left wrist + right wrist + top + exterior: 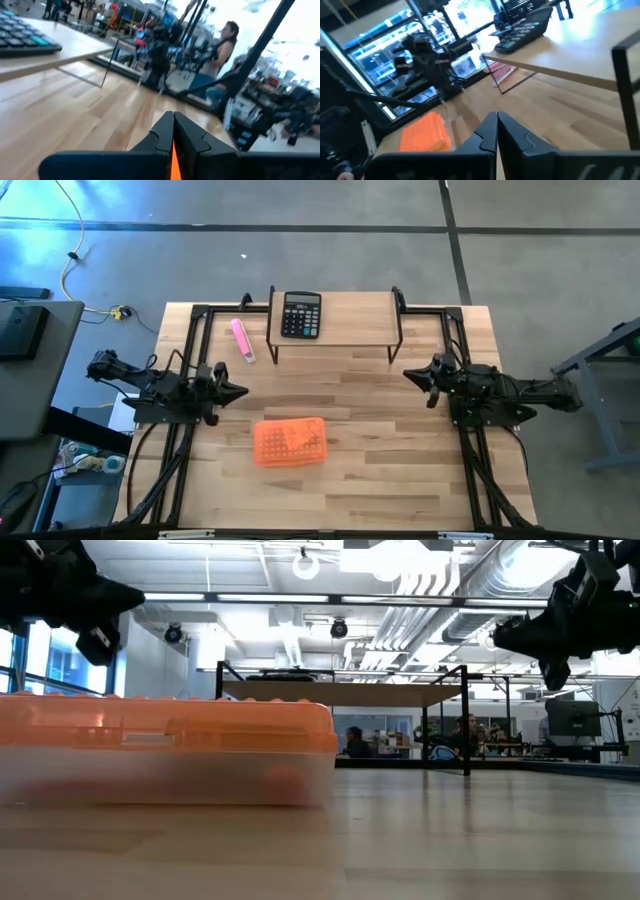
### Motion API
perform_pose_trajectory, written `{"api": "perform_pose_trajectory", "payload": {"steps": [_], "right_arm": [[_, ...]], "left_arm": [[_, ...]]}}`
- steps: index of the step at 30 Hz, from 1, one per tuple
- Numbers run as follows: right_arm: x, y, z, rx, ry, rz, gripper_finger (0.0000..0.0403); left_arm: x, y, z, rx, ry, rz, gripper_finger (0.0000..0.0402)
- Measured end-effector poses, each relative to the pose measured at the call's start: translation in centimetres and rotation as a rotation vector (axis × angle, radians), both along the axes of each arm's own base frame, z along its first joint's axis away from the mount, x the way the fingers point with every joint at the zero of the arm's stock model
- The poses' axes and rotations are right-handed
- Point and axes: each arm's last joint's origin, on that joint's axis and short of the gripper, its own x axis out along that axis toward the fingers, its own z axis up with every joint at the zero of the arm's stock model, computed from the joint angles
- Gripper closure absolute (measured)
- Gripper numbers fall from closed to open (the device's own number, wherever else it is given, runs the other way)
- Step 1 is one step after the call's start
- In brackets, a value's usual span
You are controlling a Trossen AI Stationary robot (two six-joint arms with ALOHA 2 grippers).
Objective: Pack school essentials
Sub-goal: Return to Home Position
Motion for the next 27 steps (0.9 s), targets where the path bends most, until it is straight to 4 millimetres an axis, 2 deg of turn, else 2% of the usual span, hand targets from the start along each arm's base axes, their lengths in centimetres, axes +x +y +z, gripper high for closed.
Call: {"api": "perform_pose_trajectory", "payload": {"steps": [5,16,27], "right_arm": [[0.06,0.01,-0.09,-0.064,0.029,0.007,0.0403],[0.38,-0.14,-0.49,-0.227,0.133,-0.036,0.0403],[0.41,-0.15,-0.53,-0.213,0.134,-0.038,0.0403]], "left_arm": [[0.16,0.00,-0.26,0.041,0.031,0.015,0.0401],[0.44,0.02,-0.60,0.329,0.132,0.046,0.0401],[0.42,0.07,-0.59,0.312,0.129,0.063,0.0401]]}}
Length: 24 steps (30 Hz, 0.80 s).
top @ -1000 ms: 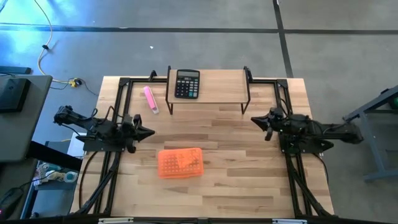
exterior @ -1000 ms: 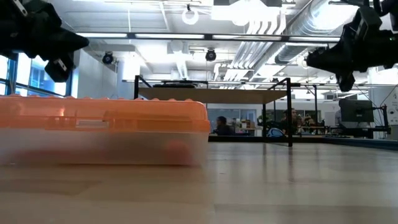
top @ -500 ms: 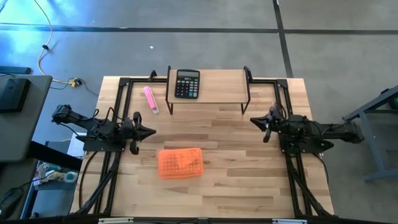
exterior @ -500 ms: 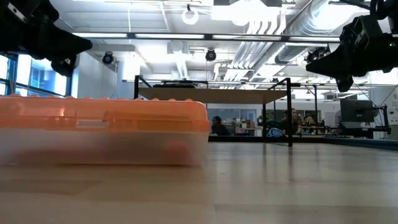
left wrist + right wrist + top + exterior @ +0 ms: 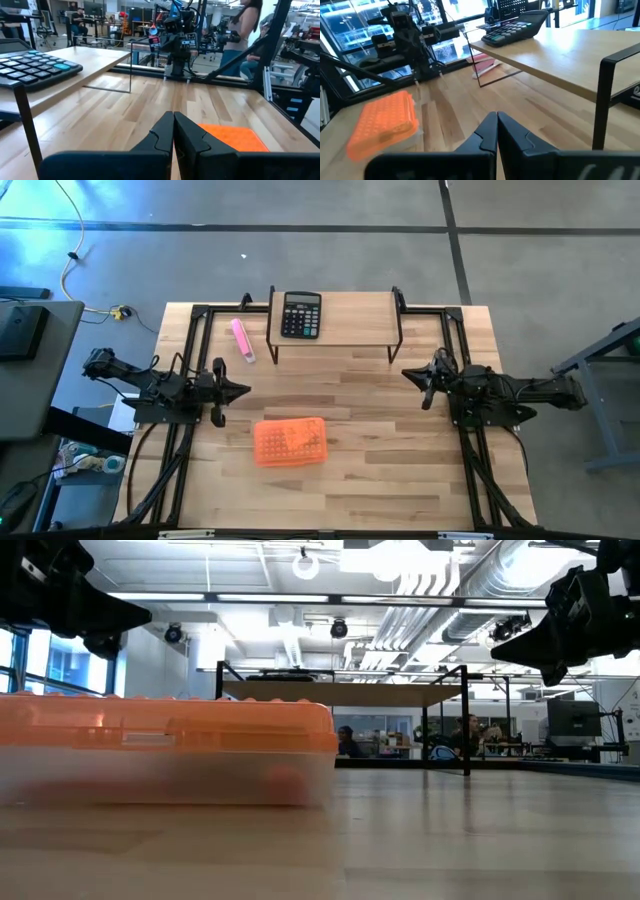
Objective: Pack school essentials
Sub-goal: Return to Home Position
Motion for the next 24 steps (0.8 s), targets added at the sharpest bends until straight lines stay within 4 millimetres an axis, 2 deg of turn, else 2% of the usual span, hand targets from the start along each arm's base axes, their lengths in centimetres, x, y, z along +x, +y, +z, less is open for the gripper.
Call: {"api": "perform_pose_trajectory", "payload": {"steps": [10,24], "right_arm": [[0.00,0.00,0.00,0.089,-0.029,-0.010,0.0403],[0.00,0.00,0.00,0.089,-0.028,-0.009,0.0403]], "left_arm": [[0.00,0.00,0.00,0.000,0.000,0.000,0.0401],[0.00,0.00,0.00,0.000,0.000,0.000,0.0401]]}}
